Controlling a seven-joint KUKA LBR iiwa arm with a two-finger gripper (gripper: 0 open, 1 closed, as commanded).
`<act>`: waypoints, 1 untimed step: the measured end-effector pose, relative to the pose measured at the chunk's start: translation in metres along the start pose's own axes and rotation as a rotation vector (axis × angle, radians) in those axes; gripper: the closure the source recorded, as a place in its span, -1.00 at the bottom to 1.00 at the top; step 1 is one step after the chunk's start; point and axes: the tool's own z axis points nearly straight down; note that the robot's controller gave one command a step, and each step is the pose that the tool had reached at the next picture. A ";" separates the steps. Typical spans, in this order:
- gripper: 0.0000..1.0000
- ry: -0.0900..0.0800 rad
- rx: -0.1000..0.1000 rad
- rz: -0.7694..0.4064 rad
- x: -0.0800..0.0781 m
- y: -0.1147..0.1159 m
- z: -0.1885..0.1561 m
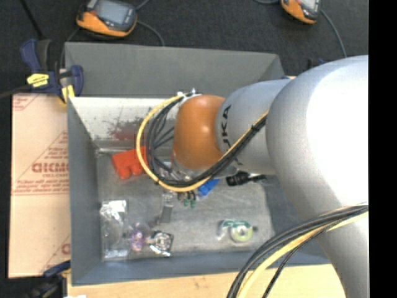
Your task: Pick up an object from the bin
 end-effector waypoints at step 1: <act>-1.00 -0.002 0.023 0.130 0.031 0.100 -0.014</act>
Offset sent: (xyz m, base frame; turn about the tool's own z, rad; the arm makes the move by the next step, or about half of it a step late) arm -0.0192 0.1115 0.0130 0.1409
